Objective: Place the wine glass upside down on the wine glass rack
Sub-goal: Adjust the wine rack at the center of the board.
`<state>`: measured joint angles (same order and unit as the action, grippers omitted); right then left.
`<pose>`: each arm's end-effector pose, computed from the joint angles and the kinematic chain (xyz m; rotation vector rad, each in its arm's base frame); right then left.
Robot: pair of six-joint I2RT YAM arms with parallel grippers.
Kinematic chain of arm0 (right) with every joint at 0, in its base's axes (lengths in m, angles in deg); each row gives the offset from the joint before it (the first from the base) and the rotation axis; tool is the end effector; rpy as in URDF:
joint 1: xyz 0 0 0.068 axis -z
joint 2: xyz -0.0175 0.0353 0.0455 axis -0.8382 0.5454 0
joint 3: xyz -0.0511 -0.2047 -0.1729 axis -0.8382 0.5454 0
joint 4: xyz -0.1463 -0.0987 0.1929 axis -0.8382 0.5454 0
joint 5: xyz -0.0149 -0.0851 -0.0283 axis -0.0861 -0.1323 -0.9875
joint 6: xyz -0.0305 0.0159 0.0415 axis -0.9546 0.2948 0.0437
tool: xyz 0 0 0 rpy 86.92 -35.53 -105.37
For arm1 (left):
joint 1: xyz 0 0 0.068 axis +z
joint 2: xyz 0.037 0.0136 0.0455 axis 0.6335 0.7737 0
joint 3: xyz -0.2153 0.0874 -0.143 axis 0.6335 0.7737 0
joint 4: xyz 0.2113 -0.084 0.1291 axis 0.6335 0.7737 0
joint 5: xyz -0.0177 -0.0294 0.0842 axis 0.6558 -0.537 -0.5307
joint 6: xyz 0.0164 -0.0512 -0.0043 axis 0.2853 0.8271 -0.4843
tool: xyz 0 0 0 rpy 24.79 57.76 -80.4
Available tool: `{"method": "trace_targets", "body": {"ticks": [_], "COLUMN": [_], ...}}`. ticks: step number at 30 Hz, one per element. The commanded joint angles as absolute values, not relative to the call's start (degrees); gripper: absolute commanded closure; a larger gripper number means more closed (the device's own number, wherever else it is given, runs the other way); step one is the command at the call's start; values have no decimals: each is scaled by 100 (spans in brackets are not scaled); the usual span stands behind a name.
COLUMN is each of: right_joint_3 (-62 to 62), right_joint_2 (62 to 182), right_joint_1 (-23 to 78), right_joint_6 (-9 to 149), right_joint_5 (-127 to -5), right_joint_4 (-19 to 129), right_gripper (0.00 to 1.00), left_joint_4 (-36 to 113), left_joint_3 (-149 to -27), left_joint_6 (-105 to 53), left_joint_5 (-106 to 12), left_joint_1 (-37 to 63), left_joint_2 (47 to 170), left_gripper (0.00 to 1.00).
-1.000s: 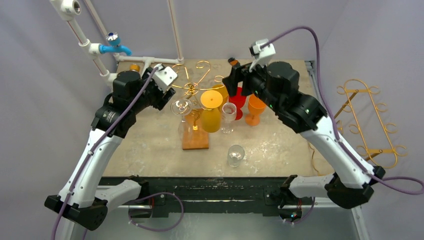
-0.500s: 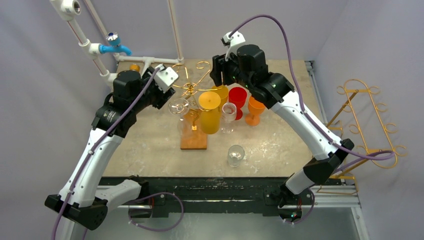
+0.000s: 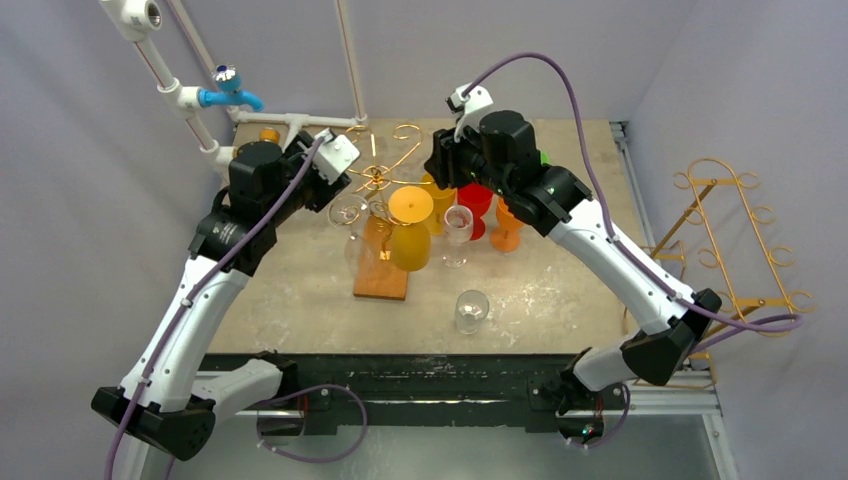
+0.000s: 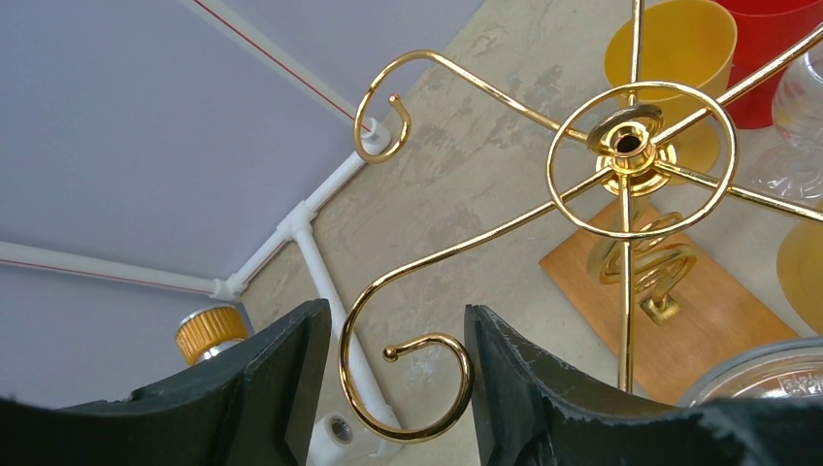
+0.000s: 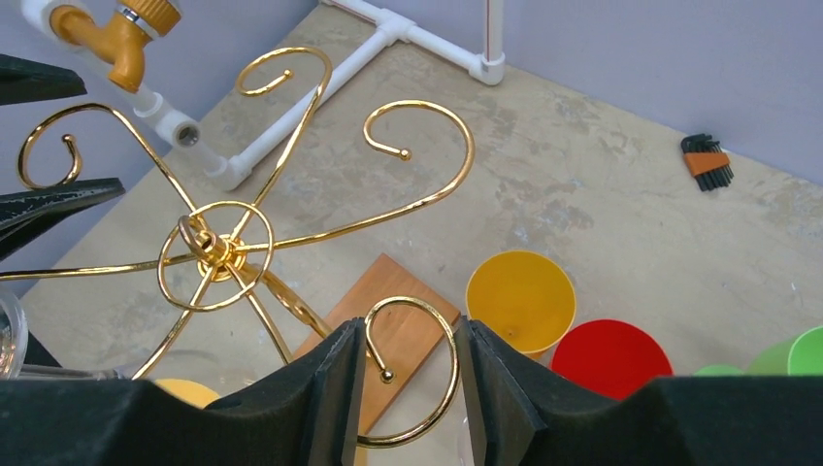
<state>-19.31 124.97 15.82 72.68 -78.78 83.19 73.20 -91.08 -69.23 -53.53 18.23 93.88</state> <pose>0.2479 0.2125 0.4468 -0.4649 1.8594 0.5226 0.2042 -0.0797 0.4290 0.8514 1.6839 0.0963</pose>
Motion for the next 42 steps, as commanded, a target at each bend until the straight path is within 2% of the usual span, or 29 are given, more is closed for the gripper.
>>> {"method": "trace_targets", "body": {"ticks": [1, 6, 10, 13, 22, 29, 36, 42], "right_joint_3": [-1680, -1548, -1477, -1427, -1356, -1258, -1092, -909], "right_joint_2": [12207, 12099, 12100, 12099, 12094, 12042, 11911, 11843], "right_joint_1": [1599, 1599, 1598, 1597, 1597, 1599, 1590, 1590], "right_joint_6": [7350, 7434, 7476, 7502, 7580, 7626, 7708, 7772], "right_joint_5": [-7833, -7679, -7576, -7511, -7412, -7409, -7513, -7528], "right_joint_4": [8186, 8062, 8010, 7962, 7935, 7930, 7942, 7823], "right_gripper": [54, 64, 65, 65, 70, 74, 76, 77], "left_joint_4": [6805, 6972, 7208, 7293, 6701, 6984, 7878, 9136], "left_joint_3": [-9125, -9301, -9584, -9729, -10003, -10717, -11795, -13276], "left_joint_6": [-7160, -7342, -7525, -7793, -8228, -7811, -6049, -4283], "left_joint_5": [-5545, -5542, -5576, -5759, -6363, -6043, -4880, -3946], "left_joint_1": [1839, 1841, 1839, 1839, 1839, 1839, 1839, 1835], "left_joint_2": [9333, 9329, 9305, 9300, 9409, 9767, 10273, 11403], "left_gripper": [44, 31, 19, 16, 17, 18, 18, 33]}}
